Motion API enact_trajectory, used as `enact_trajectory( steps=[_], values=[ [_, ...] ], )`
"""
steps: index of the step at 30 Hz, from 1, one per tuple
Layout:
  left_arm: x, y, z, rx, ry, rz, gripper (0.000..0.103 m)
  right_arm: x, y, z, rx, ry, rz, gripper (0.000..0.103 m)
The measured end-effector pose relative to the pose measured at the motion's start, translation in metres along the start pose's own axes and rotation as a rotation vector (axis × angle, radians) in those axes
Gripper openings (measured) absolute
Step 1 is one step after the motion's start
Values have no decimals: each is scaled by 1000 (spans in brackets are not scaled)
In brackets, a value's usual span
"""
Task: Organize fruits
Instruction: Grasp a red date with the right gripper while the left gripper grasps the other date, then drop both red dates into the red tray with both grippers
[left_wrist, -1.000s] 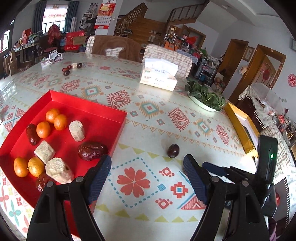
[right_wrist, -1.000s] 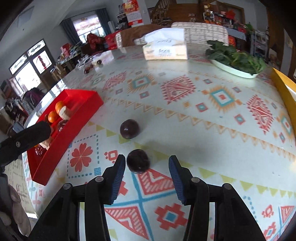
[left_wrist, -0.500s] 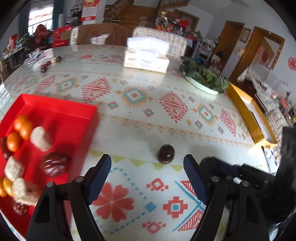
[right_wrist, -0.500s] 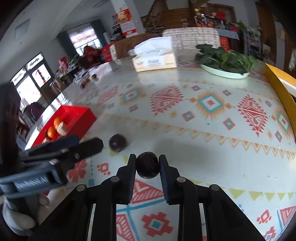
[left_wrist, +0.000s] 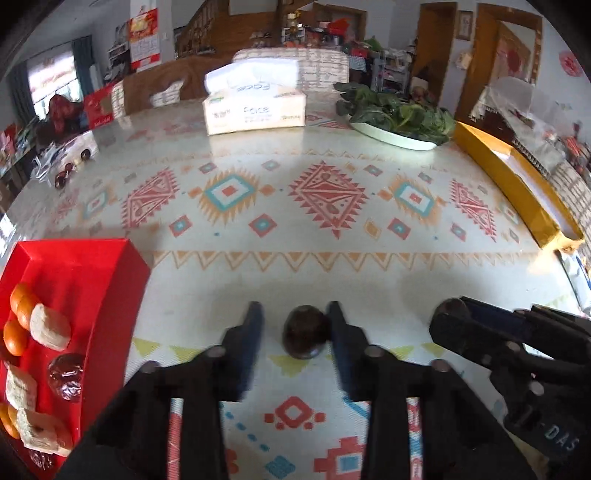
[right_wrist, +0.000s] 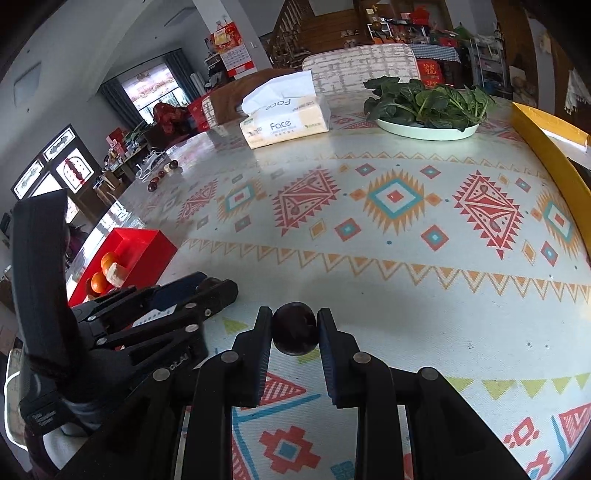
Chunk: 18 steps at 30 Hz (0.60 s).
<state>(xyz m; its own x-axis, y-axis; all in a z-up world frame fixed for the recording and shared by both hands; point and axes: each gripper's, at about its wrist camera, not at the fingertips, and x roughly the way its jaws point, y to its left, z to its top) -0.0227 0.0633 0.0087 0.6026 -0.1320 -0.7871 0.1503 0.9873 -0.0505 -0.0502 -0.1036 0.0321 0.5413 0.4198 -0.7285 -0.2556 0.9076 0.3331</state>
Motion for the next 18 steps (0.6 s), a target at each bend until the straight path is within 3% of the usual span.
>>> enact_trajectory(
  steps=[4, 18],
  values=[
    [-9, 1, -2, -6, -22, 1, 22, 2, -2, 1, 8, -5, -14, 27],
    [-96, 85, -36, -275, -144, -53, 22, -5, -6, 0, 50, -63, -26, 27]
  ],
)
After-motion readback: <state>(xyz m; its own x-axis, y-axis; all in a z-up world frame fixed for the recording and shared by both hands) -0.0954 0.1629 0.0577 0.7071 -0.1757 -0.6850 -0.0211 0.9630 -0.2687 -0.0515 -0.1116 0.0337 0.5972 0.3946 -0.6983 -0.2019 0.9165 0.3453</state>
